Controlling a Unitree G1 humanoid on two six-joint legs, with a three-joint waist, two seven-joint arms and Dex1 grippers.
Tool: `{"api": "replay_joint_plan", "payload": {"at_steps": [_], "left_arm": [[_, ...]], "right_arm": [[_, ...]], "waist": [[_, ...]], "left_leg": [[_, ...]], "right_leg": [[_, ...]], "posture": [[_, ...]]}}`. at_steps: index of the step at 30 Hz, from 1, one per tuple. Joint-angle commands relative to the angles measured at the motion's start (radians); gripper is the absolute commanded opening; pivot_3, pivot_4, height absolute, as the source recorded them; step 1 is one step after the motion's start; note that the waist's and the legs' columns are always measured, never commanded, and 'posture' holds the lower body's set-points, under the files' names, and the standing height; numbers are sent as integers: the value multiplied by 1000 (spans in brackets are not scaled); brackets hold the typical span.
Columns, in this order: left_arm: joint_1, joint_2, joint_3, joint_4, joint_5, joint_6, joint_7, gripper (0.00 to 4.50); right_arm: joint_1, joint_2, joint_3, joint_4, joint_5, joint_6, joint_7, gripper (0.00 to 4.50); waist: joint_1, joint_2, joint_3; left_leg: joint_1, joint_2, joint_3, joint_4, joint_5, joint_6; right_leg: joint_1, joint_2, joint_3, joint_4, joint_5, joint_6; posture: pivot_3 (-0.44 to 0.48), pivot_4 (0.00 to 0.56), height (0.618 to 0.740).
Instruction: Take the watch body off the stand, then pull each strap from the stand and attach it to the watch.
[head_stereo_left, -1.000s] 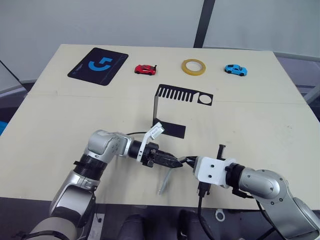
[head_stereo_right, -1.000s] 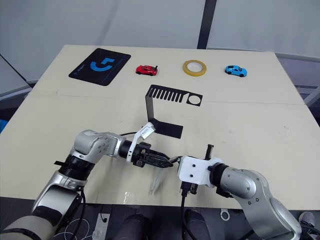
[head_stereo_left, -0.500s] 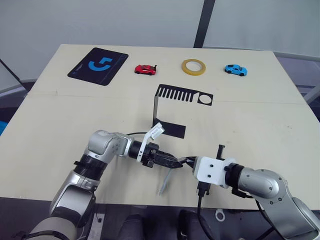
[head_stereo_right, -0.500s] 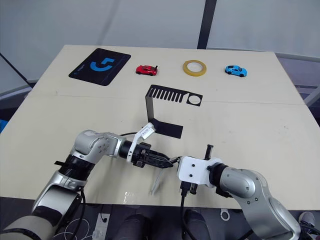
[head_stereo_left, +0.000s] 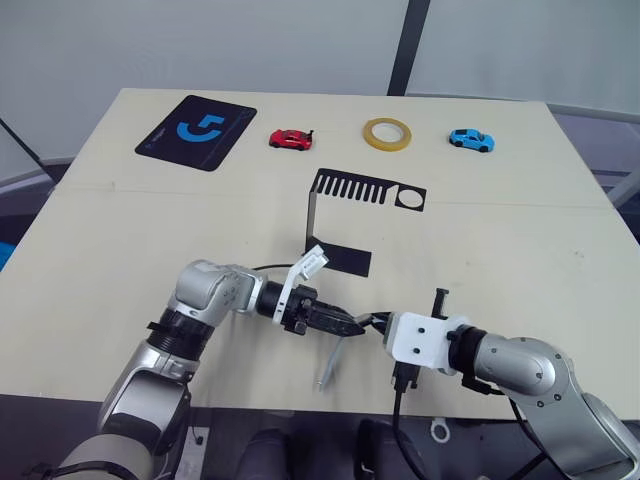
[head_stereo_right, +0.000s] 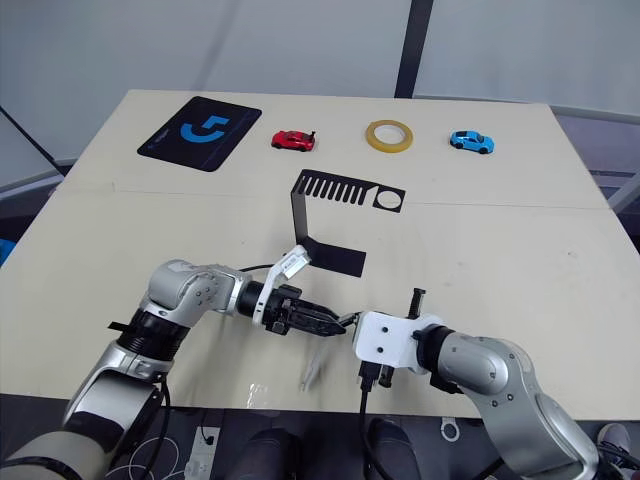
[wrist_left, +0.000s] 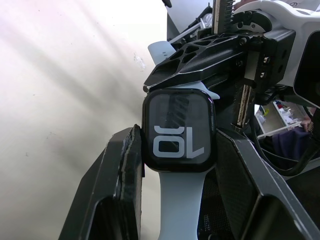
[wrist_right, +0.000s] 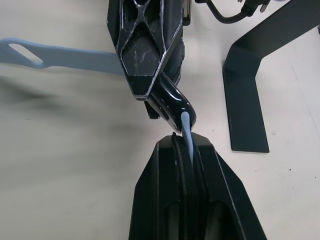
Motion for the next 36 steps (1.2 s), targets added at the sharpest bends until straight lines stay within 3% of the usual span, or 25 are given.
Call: {"api": "replay_joint_plan", "payload": {"at_steps": [1,36], "left_arm": [[-4,-32,-31,-69,-39,1,-32,1678],[-5,-32,-35,-74,-40,7,-31,1678]], "right_arm": [[-22,20,25,-35,10,-18,1,0],[-34,31,43,-20,2,-9,10,0]], "waist": [[0,0,0],[0,0,0]], "left_leg": [[0,0,0,0,0,0],[0,0,0,0,0,0]], "right_leg": [[0,0,0,0,0,0],[0,0,0,0,0,0]], "posture": [[0,150,737],[0,150,737]]}}
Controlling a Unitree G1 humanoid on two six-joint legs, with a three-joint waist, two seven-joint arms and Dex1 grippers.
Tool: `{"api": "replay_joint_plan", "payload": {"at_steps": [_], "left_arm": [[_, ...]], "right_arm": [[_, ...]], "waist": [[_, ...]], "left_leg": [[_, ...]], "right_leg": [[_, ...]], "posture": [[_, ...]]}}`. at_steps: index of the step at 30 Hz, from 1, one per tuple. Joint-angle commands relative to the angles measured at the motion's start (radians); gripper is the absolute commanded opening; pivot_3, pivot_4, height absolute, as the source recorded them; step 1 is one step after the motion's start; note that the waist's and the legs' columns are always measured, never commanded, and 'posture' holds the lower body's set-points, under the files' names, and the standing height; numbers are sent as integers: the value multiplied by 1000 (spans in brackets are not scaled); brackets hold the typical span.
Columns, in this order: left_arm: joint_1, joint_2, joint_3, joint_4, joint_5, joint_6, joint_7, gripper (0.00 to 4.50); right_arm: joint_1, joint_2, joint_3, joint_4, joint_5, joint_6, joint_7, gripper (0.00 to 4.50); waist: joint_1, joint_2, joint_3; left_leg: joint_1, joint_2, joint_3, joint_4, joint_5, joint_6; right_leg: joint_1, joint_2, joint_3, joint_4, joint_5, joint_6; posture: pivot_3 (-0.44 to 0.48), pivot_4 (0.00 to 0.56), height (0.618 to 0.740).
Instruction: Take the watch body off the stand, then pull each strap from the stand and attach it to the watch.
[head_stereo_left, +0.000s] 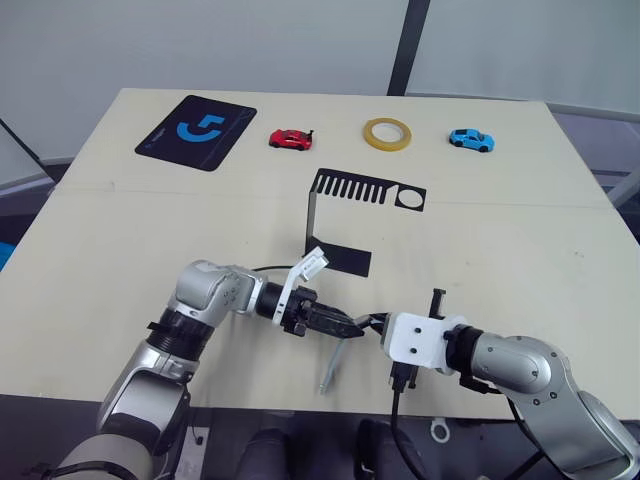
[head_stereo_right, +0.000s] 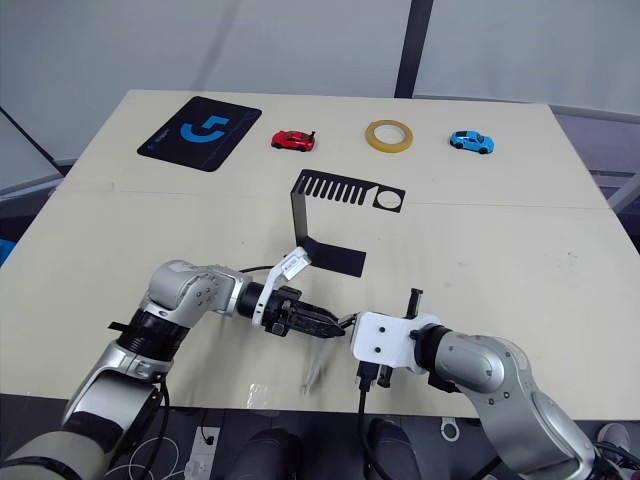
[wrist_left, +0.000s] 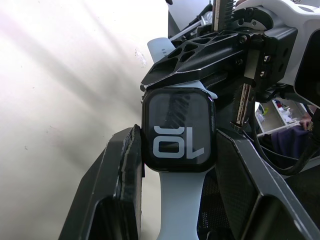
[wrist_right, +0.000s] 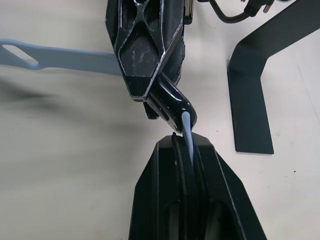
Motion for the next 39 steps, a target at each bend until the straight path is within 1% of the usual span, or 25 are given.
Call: {"api": "replay_joint_plan", "payload": {"at_steps": [1,31,37,39], "left_arm": [[-6,-35,-32,-74,-40,-2,-31,1678],[-11,-34,-39,-69,-40,-6,-34,1678],[-8,-27,-40,-70,-38,-8,-35,1678],[-7,-23,-41,-70,-36,-10,-37,1678]], "right_arm": [[-17,22,24,-29,13,-16,0,0],[-21,33,40,-13,1,-20,8,0],[-12,33,31,-29,11,-18,12,0],[2,51,9,-42,33,5,6,0]], "waist": [[0,0,0],[0,0,0],[0,0,0],[0,0,0]], "left_leg": [[0,0,0,0,0,0],[0,0,0,0,0,0],[0,0,0,0,0,0],[0,0,0,0,0,0]], "right_leg": [[0,0,0,0,0,0],[0,0,0,0,0,0],[0,0,0,0,0,0],[0,0,0,0,0,0]], "posture": [[0,150,737],[0,150,737],[0,150,737],[0,150,737]]}}
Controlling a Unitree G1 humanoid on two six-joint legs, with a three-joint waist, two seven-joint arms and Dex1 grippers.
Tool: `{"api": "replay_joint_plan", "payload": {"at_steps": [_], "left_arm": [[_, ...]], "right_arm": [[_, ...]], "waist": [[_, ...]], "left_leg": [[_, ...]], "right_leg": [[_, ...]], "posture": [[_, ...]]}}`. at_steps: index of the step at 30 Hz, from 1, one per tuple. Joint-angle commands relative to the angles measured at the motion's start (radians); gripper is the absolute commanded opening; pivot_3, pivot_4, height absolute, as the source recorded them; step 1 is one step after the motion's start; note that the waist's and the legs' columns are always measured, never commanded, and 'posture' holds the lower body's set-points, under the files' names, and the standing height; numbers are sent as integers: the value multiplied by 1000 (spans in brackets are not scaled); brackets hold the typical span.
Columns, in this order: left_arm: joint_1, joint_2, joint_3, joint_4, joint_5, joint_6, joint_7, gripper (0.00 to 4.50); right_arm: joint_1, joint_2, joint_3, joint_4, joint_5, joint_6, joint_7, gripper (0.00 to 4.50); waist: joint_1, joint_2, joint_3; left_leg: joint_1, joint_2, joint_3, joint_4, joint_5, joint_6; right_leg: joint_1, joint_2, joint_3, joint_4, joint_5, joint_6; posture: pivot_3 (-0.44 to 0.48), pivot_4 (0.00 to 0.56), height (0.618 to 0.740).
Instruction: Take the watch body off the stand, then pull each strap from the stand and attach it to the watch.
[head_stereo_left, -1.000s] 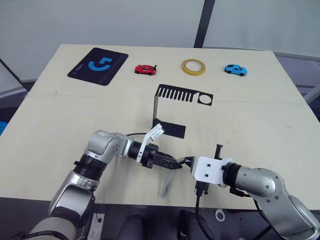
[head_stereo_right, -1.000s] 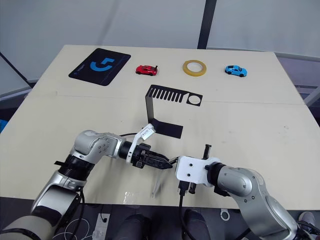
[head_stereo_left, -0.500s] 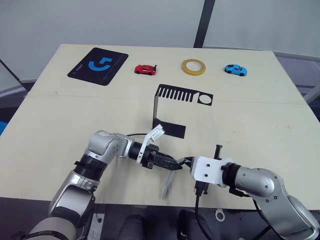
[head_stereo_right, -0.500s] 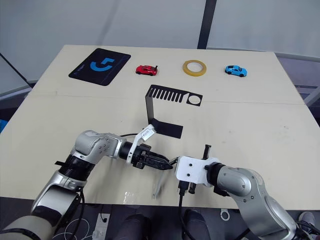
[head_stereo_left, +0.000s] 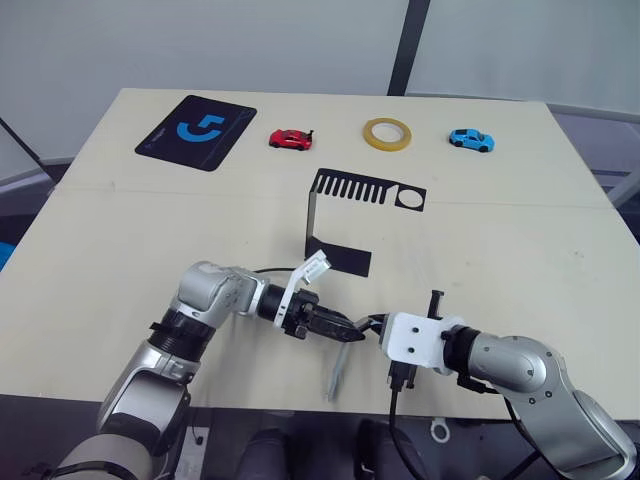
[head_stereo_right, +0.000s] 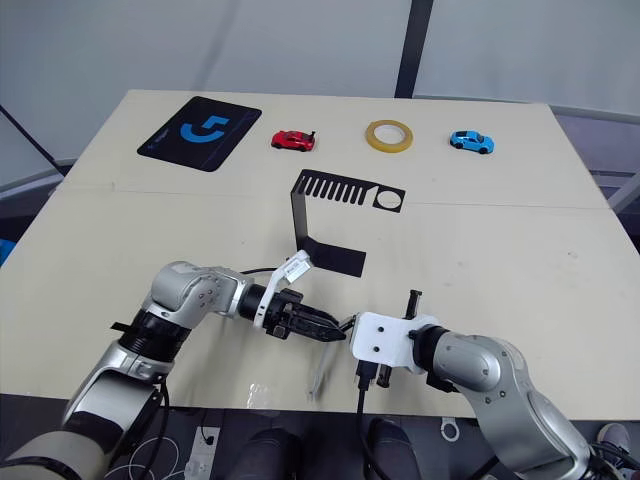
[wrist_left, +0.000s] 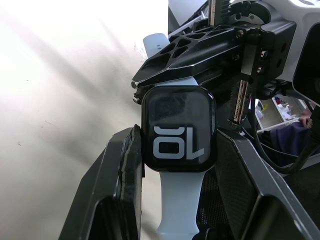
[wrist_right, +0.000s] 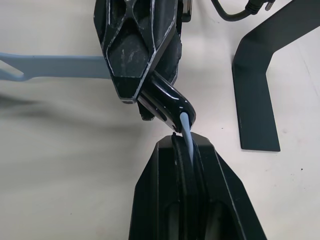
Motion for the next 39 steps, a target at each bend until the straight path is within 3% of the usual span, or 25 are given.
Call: {"api": "replay_joint_plan", "payload": {"at_steps": [1,5,6,9,11,14,18,23,25,30,34,36,39], "left_arm": [[-6,-24,-22,-70,-36,-11,-36,1678],[-8,-2,-20,-65,-20,-38,-52,1678],[-9,4,-20,-64,-16,-45,-58,1678],[-6,31,-4,-49,20,-169,-94,1678],[2,46,-3,-46,59,-296,-126,1678],[51,64,-8,-34,204,-777,-227,1678],[69,20,47,49,323,-1308,-246,1678],[52,2,103,179,401,-1810,-254,1678],[48,3,118,213,418,-1953,-247,1678],[52,24,105,251,451,-2056,-224,1678],[54,47,91,231,456,-2007,-217,1678],[66,73,81,146,417,-1848,-224,1678],[96,145,46,-82,316,-1398,-220,1678]], "right_arm": [[4,37,-2,-64,43,6,-6,753],[61,-26,-72,-104,53,-14,27,2463],[75,-39,-89,-112,60,-18,34,3097],[192,-89,-240,-133,113,-99,77,4476],[256,-101,-325,-129,143,-169,92,4476],[354,-14,-535,-115,340,-284,139,4476],[459,130,-765,-102,630,-425,178,4476],[599,212,-895,-123,845,-475,168,4476],[666,238,-921,-114,845,-549,214,4476],[795,274,-906,-51,763,-696,290,4476],[810,263,-892,-48,749,-715,273,4476],[816,257,-890,-51,756,-701,258,4476],[826,228,-897,-66,794,-656,232,4476]], "waist": [[0,0,0],[2,0,0],[2,0,0],[1,0,0],[2,0,0],[2,0,0],[4,0,0],[3,0,0],[4,0,0],[3,0,0],[1,0,0],[1,0,0],[1,1,0]], "left_leg": [[0,0,0,0,0,0],[0,0,0,0,0,0],[0,0,0,0,0,0],[0,0,-1,0,0,0],[0,0,0,0,0,0],[0,0,0,0,0,0],[0,0,0,0,0,0],[1,0,0,1,-1,1],[1,0,0,0,-1,1],[2,0,0,0,-1,2],[2,0,0,0,-2,3],[2,0,0,0,-2,2],[2,0,0,0,-2,2]], "right_leg": [[0,0,0,0,0,0],[0,0,0,0,0,0],[0,0,0,0,0,0],[0,0,0,0,0,0],[0,0,0,0,0,0],[0,0,0,-2,0,0],[0,0,-1,-2,0,0],[2,-1,0,-2,0,0],[2,-1,-1,-2,0,0],[2,-1,-1,-2,1,1],[2,-1,0,-2,1,1],[2,0,0,-1,1,1],[2,-1,0,0,1,1]], "posture": [[0,150,737],[0,150,737],[0,150,737],[0,150,737],[0,150,737],[0,150,737],[0,150,737],[0,150,737],[0,150,737],[0,150,737],[0,150,737],[0,150,737],[0,150,737]]}}
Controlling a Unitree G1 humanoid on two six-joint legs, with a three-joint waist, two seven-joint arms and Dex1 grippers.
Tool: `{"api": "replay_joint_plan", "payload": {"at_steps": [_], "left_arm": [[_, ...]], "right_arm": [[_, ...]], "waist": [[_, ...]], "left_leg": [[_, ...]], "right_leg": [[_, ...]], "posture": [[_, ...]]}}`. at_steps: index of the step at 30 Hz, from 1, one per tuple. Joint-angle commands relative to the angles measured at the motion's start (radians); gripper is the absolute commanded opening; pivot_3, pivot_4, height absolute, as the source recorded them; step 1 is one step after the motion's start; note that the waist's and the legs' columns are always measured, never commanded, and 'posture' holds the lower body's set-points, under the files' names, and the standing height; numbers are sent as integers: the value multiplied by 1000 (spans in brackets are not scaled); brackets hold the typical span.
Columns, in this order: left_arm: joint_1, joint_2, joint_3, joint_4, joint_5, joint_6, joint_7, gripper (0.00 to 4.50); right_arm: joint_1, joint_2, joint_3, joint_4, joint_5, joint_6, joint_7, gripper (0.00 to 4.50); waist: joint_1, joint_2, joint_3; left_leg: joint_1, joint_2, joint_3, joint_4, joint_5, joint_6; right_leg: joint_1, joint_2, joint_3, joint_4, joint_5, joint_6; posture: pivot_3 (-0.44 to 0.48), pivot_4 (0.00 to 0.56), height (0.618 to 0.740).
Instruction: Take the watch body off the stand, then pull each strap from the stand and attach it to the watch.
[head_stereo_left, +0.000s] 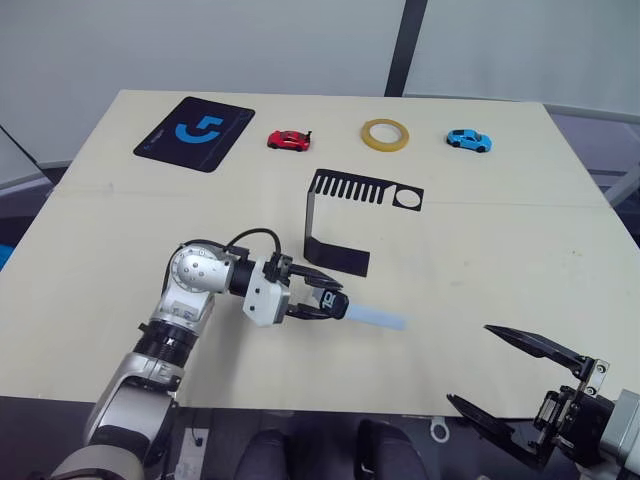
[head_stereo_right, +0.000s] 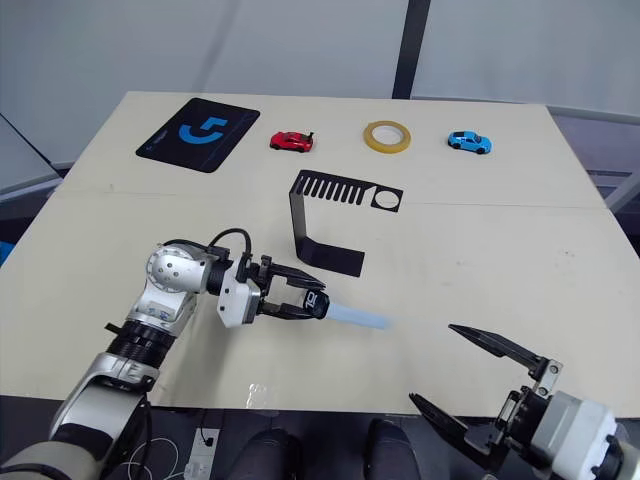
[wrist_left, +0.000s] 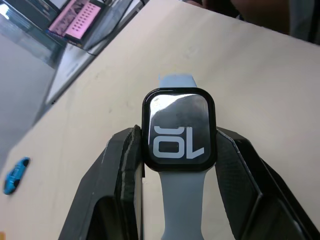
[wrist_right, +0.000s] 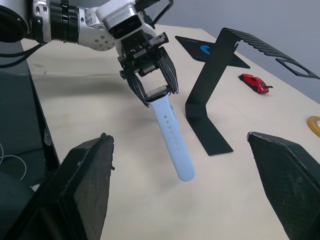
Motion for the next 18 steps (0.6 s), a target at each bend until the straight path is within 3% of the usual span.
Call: {"api": "replay_joint_plan", "payload": {"at_steps": [1,5,12,18], "left_arm": [[16,49,-23,-247,-113,422,33,1678],[49,38,-87,-360,-73,674,111,1678],[78,-68,-261,-328,143,704,240,1678],[119,-151,-312,-258,273,730,386,1678]], "right_arm": [[21,-35,-16,-34,52,34,-28,4476],[21,-84,-13,-56,83,76,-53,4476],[27,-132,-1,-64,89,99,-52,4476],[66,-117,5,-49,69,73,-26,4476]], "waist": [[0,0,0],[5,0,0],[4,0,0],[4,0,0]], "left_leg": [[0,0,-1,0,0,0],[1,0,-3,0,0,0],[1,0,-2,0,0,0],[1,0,-2,0,0,1]], "right_leg": [[0,0,1,0,0,0],[1,0,2,0,0,0],[0,0,2,-3,0,0],[0,0,3,-4,0,0]], "posture": [[0,150,737],[0,150,737],[0,150,737],[0,150,737]]}}
